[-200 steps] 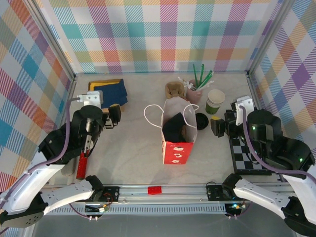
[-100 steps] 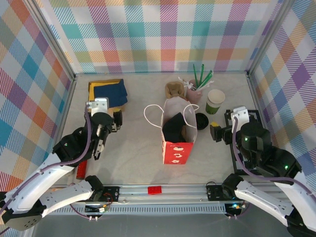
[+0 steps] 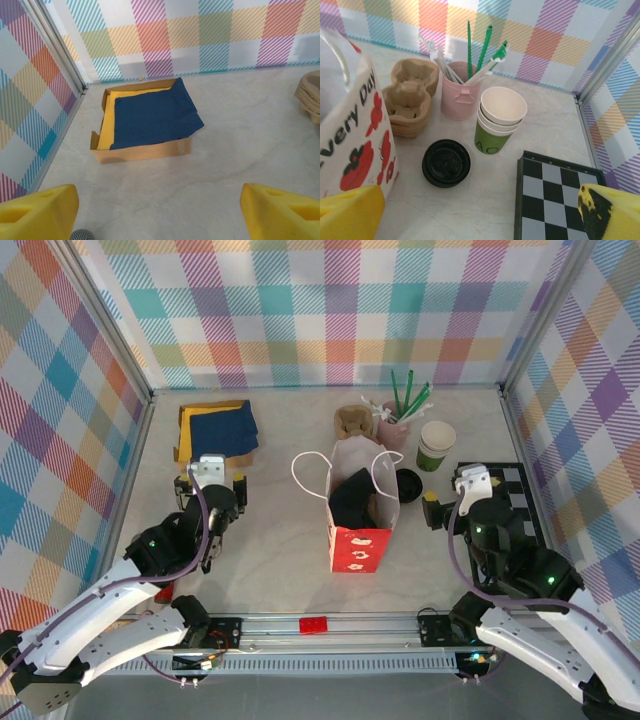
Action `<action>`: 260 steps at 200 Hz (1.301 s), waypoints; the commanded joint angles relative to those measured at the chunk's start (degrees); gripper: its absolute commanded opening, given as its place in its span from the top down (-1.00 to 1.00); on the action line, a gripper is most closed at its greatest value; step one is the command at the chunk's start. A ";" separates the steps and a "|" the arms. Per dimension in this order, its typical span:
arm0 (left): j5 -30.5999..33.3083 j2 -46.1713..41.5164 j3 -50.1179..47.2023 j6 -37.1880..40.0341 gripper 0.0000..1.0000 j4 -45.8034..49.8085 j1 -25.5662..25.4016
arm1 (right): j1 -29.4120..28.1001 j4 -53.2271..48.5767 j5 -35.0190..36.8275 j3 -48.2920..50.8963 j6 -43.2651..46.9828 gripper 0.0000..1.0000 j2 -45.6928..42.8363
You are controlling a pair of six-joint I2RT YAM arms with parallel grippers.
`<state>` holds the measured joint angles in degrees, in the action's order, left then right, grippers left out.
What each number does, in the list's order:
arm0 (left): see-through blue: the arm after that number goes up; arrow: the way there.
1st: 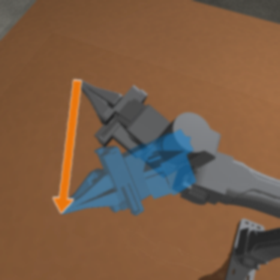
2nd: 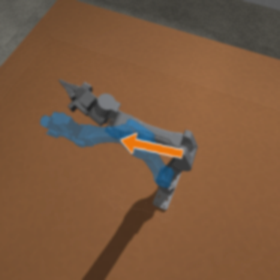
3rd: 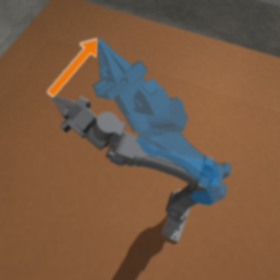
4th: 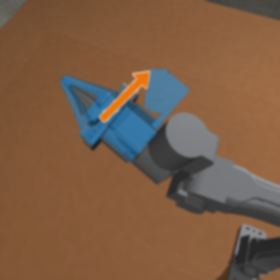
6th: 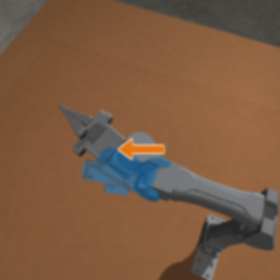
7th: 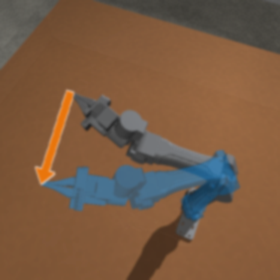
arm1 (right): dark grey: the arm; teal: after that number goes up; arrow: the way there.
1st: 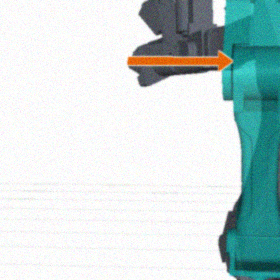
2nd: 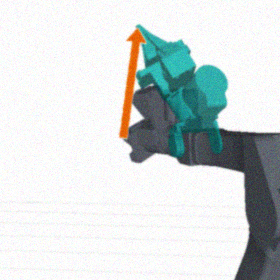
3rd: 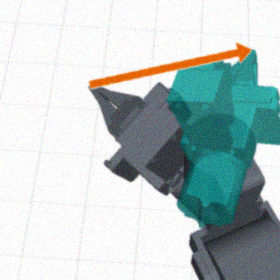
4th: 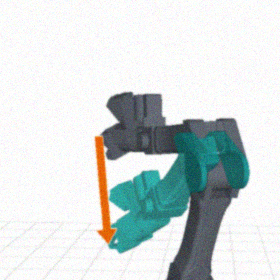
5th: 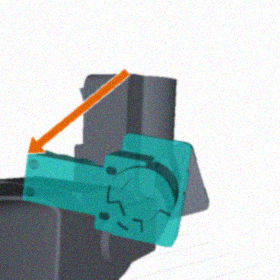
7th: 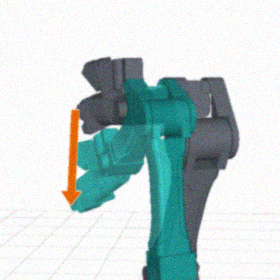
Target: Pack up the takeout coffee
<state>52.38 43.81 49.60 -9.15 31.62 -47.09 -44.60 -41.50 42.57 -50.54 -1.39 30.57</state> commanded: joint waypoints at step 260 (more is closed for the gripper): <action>10.91 -8.26 -26.05 3.87 -1.00 -19.79 2.54 | 6.54 20.06 4.83 27.83 -2.33 -0.98 -7.80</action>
<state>60.60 37.50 25.76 -6.33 15.77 -45.06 -38.20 -24.84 45.10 -24.34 -1.58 22.48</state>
